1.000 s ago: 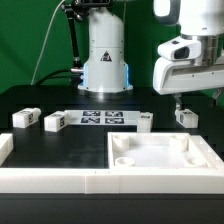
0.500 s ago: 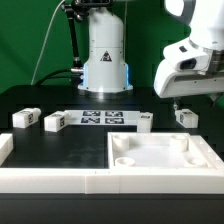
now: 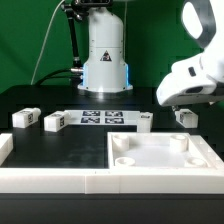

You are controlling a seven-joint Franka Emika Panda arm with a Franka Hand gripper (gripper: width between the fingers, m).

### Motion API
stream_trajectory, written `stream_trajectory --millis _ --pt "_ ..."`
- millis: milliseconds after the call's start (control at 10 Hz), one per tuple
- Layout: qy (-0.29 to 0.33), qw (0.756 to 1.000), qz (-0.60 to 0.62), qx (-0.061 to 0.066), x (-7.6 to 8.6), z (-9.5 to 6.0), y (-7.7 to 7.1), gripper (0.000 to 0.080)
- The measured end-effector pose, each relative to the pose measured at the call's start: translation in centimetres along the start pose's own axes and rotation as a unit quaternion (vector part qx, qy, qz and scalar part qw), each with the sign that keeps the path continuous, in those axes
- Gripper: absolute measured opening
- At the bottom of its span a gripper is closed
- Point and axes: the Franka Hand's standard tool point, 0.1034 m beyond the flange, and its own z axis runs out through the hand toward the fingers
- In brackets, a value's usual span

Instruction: Assemble one leg

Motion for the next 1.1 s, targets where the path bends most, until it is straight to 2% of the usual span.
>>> stream_trajectory --millis 100,300,800,1000,1100 --pt "-0.041 0.999 -0.002 -0.001 -0.1 0.7 0.0 0.0648" --pt "-0.043 0.999 -0.001 0.001 0.6 1.5 0.1 0.0648" --pt "-0.038 0.999 -0.004 0.0 0.6 3.1 0.0 0.0648" --pt "-0.036 0.999 -0.006 0.001 0.7 3.0 0.0 0.0402" --pt "-0.036 0.999 -0.006 0.001 0.7 3.0 0.0 0.0402"
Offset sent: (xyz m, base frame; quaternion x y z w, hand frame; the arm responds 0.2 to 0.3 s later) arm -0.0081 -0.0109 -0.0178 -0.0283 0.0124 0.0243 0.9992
